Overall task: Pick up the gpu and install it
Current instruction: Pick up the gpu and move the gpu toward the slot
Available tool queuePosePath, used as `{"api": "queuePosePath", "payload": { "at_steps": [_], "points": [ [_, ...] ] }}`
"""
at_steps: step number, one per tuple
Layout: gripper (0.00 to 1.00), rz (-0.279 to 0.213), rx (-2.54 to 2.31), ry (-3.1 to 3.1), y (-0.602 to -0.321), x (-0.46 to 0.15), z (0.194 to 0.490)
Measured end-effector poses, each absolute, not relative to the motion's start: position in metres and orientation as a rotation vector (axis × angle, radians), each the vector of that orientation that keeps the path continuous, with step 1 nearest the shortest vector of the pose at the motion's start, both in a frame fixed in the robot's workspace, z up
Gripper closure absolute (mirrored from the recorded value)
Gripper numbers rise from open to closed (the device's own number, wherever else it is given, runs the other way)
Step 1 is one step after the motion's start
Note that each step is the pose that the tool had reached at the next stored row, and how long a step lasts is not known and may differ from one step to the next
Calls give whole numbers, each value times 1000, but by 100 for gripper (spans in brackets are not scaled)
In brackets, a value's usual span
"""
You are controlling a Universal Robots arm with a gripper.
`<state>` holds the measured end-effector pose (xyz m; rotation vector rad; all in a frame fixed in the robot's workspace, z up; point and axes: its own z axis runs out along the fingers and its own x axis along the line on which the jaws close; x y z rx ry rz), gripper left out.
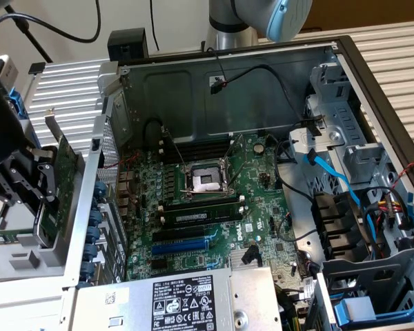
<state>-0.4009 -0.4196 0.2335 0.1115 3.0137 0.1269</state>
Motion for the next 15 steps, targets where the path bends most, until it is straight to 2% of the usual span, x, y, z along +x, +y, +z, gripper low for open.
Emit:
{"api": "queuePosePath", "payload": {
  "at_steps": [15],
  "points": [
    [62,146,113,3013,-425,-397,237]
  ]
}}
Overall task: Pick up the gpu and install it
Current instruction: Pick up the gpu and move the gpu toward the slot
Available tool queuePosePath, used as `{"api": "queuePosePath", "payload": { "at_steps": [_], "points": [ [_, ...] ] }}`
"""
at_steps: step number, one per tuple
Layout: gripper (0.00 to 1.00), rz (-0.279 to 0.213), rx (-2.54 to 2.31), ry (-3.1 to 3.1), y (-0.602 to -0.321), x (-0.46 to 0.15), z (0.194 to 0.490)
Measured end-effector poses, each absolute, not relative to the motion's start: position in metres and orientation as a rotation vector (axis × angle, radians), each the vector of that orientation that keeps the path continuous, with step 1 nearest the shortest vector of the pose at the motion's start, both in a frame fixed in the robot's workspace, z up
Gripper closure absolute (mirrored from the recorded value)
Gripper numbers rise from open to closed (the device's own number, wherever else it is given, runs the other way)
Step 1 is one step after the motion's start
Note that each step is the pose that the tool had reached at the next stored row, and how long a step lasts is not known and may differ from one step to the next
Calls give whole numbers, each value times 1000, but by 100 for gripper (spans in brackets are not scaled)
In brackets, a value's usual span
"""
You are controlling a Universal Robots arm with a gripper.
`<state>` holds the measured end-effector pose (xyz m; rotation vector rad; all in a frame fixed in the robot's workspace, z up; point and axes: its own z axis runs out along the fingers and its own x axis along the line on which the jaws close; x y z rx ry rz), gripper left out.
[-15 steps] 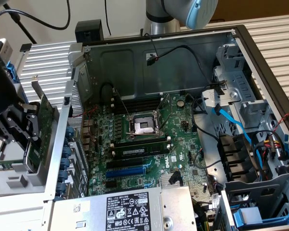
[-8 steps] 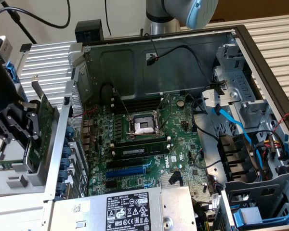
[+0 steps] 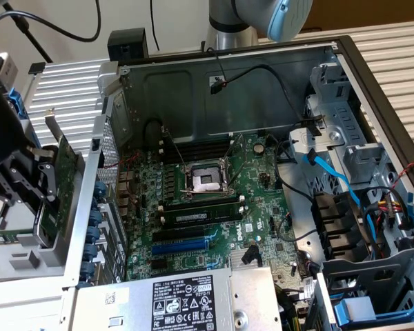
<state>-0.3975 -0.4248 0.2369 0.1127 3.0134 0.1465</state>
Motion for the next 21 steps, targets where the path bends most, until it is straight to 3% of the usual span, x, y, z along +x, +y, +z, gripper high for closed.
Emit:
{"api": "queuePosePath", "payload": {
  "at_steps": [14,16,17,21],
  "points": [
    [62,149,113,3014,-425,-400,234],
    [64,149,113,3014,-425,-400,234],
    [72,149,113,3014,-425,-400,234],
    [72,149,113,3014,-425,-400,234]
  ]
}}
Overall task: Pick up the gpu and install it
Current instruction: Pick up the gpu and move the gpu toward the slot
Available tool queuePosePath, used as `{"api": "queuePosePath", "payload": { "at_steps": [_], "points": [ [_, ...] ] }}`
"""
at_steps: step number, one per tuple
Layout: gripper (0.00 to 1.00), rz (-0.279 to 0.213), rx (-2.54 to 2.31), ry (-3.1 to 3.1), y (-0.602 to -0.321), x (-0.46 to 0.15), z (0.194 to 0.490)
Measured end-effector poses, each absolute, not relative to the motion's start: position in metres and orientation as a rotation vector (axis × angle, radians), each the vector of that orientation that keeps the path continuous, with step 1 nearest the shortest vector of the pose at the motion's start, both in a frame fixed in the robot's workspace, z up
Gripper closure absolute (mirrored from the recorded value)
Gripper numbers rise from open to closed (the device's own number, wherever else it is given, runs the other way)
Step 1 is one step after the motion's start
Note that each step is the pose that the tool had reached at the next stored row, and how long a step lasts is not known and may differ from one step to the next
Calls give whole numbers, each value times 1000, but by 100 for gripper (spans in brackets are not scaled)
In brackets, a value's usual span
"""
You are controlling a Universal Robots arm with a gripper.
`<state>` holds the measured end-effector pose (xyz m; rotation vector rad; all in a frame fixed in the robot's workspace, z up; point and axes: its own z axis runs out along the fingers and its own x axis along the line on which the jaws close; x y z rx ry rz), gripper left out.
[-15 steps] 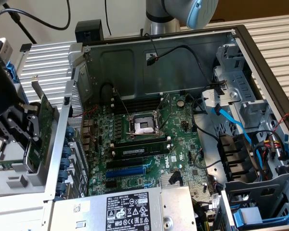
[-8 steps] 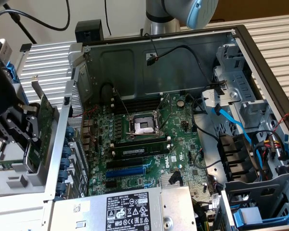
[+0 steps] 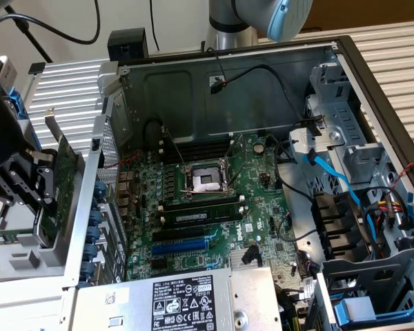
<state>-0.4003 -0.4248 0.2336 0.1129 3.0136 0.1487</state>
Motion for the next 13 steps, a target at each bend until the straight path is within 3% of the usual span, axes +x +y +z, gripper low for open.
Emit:
{"api": "queuePosePath", "payload": {
  "at_steps": [13],
  "points": [
    [73,149,113,3014,-425,-400,234]
  ]
}}
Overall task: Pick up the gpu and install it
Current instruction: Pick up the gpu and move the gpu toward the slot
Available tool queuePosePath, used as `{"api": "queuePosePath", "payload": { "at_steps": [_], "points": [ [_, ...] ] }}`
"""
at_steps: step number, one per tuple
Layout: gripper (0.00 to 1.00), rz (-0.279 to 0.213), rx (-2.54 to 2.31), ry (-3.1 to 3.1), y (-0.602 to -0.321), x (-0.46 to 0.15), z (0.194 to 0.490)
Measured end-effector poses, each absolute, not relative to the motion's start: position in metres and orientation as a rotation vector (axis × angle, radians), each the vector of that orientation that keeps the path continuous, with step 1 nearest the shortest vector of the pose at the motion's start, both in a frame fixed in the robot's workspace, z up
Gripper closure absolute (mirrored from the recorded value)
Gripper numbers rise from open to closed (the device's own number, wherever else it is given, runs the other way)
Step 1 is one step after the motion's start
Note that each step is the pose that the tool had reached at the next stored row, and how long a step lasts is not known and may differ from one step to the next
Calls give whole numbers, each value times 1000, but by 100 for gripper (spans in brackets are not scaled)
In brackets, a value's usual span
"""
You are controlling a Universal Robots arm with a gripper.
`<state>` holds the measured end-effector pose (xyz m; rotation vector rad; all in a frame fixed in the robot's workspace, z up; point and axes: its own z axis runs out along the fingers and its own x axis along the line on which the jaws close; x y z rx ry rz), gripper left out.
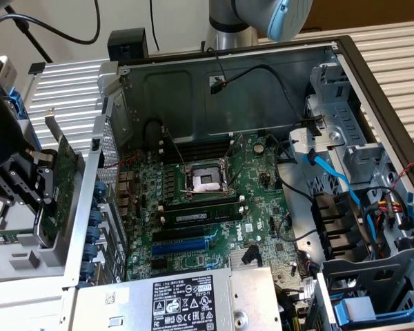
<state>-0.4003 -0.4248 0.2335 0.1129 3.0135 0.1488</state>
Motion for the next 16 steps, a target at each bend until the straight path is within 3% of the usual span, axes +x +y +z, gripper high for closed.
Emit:
{"api": "queuePosePath", "payload": {
  "at_steps": [16],
  "points": [
    [73,152,113,3008,-425,-401,243]
  ]
}}
